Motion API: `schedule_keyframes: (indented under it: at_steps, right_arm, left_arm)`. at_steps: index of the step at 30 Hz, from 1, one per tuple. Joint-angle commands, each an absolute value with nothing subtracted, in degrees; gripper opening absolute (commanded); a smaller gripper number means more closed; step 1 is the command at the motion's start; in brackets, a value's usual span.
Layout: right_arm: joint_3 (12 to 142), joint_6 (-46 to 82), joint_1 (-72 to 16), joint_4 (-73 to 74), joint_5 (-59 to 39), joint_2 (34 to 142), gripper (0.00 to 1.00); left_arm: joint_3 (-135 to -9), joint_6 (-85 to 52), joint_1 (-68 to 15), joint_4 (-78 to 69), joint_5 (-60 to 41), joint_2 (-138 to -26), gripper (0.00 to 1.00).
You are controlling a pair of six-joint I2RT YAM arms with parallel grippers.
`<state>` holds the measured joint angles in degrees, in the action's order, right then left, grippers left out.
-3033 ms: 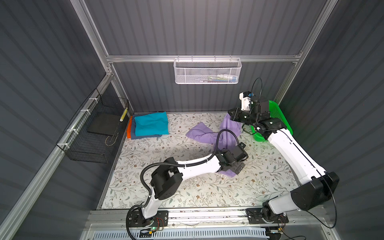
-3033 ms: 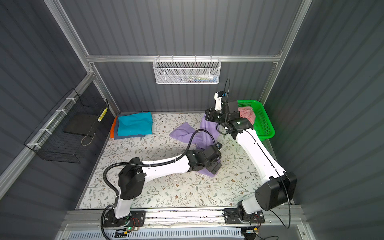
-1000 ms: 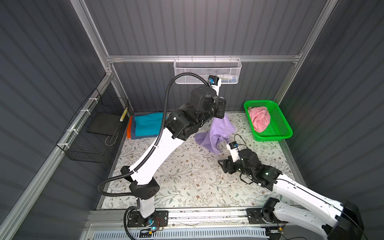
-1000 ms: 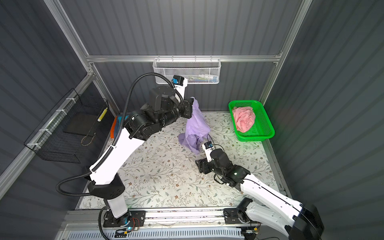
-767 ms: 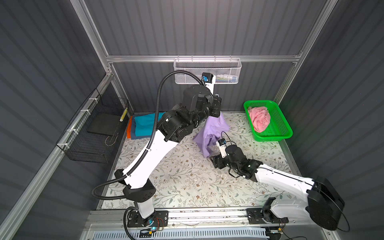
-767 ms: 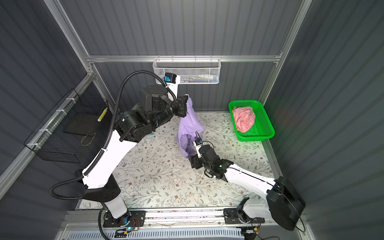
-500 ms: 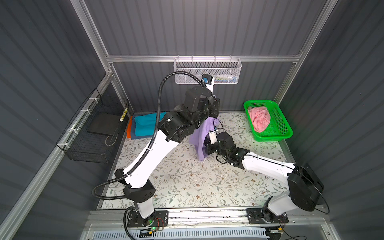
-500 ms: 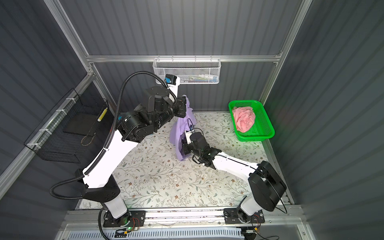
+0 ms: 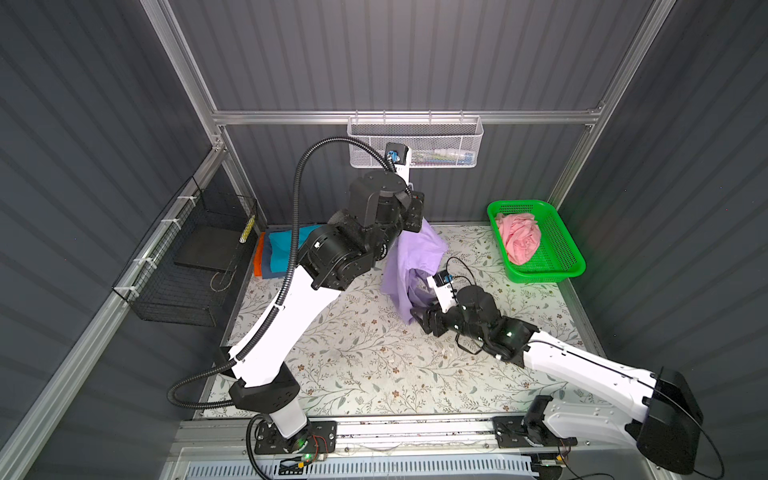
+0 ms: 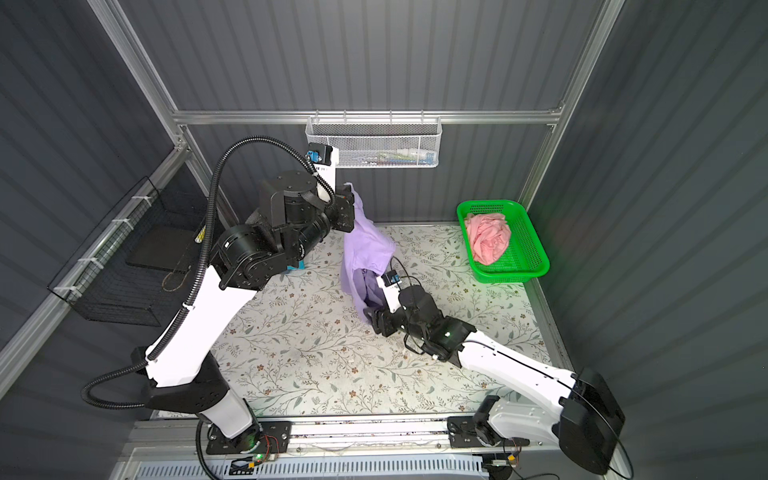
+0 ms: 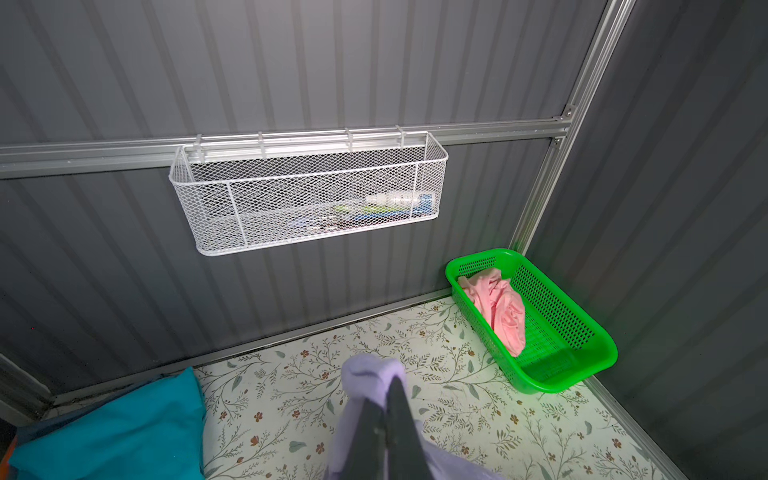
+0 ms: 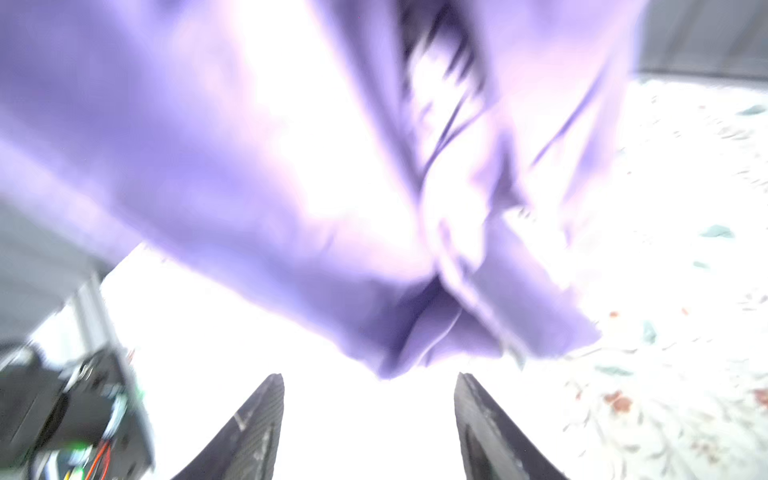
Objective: Fold and stack the t-shirts
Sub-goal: 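Grasp the hanging shirt edge with the right gripper and raise both grippers apart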
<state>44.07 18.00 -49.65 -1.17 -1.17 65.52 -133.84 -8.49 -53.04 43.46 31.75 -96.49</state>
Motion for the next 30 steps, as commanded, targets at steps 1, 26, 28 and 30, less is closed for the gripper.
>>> schedule_keyframes:
  at_steps: [1, 26, 28, 30]
  right_arm:
    - [43.51, 18.4, -52.79, -4.08, 0.57, 64.42, 0.67]
    - [49.18, 15.56, -36.7, -2.23, -1.19, 73.66, 0.0]
    - [55.46, 14.76, -30.13, -6.32, -1.3, 75.31, 0.0]
    - [66.29, 13.51, -24.94, -12.27, 0.92, 80.1, 0.0]
  left_arm:
    - [-134.3, -6.87, -52.66, 40.34, 33.13, -94.79, 0.0]
    - [-128.2, -3.56, -48.75, 37.27, 39.86, -93.43, 0.0]
    - [-128.16, -5.07, -45.82, 37.61, 36.98, -94.57, 0.0]
    - [-128.76, -7.03, -41.39, 38.11, 33.42, -96.5, 0.0]
